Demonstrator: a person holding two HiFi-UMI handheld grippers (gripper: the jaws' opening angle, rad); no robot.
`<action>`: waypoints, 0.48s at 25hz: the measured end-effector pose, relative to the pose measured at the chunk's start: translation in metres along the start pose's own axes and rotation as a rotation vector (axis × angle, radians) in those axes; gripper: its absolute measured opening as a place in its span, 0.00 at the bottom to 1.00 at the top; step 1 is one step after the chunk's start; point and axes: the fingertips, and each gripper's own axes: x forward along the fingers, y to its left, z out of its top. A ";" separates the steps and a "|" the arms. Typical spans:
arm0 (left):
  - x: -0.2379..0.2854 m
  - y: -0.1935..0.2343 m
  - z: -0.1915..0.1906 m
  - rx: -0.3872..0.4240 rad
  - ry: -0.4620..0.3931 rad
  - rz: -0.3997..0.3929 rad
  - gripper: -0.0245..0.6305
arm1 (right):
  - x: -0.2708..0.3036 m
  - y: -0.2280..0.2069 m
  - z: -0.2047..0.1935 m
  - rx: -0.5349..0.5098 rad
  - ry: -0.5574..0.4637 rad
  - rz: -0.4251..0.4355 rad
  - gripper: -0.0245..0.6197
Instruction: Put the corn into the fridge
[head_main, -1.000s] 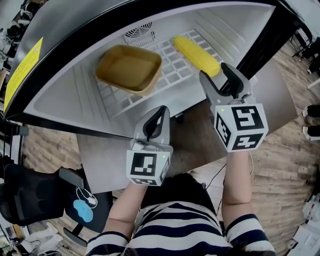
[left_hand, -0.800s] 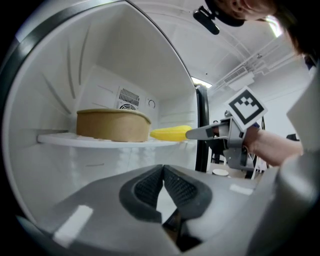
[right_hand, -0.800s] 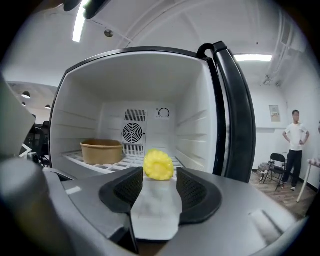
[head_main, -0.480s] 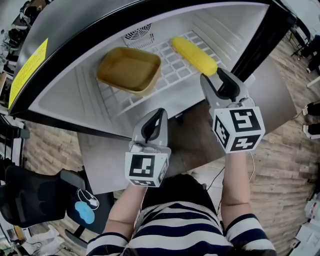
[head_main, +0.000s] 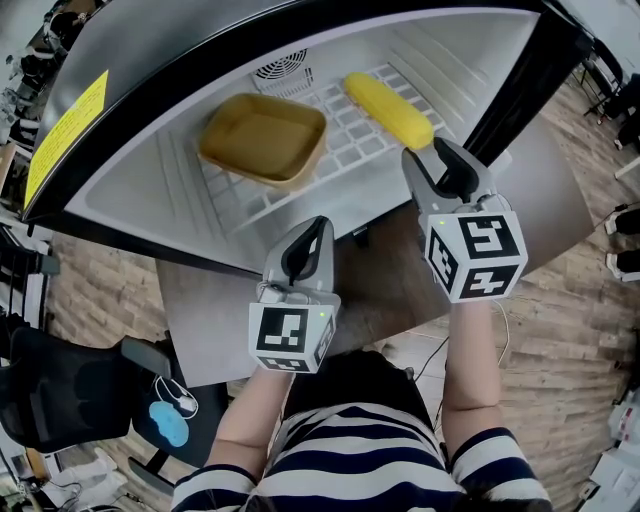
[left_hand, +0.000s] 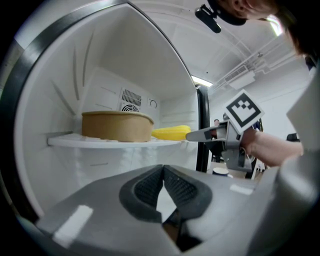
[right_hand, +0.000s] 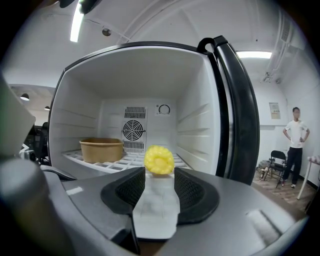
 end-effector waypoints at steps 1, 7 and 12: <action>0.000 0.000 0.000 -0.002 0.001 0.000 0.04 | -0.002 0.000 -0.001 0.004 -0.001 -0.002 0.32; -0.005 -0.003 0.003 -0.023 -0.005 -0.016 0.04 | -0.022 -0.006 -0.008 0.024 -0.002 -0.026 0.31; -0.015 -0.007 0.005 -0.032 0.002 -0.037 0.04 | -0.043 -0.008 -0.012 0.054 -0.004 -0.048 0.29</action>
